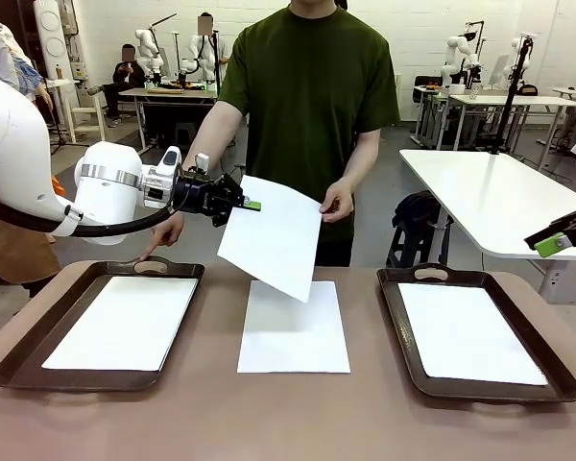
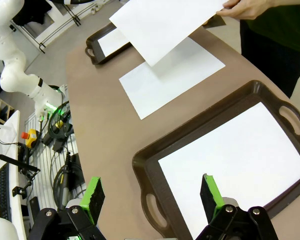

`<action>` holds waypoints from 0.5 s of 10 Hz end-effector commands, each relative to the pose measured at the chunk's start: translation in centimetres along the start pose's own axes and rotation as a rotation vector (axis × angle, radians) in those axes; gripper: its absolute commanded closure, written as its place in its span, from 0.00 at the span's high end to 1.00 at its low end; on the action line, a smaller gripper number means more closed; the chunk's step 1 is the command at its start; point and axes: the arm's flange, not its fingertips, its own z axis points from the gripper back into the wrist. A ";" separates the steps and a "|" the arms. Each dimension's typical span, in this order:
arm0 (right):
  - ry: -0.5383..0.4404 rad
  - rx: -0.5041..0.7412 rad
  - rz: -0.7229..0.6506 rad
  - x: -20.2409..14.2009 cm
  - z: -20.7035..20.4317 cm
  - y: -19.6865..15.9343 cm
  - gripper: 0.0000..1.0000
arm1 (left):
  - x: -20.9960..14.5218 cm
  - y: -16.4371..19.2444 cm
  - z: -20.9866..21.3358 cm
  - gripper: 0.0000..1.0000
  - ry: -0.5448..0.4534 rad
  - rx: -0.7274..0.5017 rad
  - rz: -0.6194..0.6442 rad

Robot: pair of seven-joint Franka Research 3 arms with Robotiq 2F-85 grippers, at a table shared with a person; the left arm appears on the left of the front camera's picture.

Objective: Sort the A4 documents.
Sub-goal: Place the A4 Paper in the designated Handle tray.

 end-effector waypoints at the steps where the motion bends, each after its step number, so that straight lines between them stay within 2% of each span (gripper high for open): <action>1: -0.001 0.005 0.006 0.0 0.0 0.0 1.00 | 0.0 0.0 0.0 0.00 0.000 -0.001 0.002; 5: -0.001 0.005 0.006 0.0 0.0 0.0 1.00 | 0.0 0.0 0.0 0.00 0.000 -0.001 0.002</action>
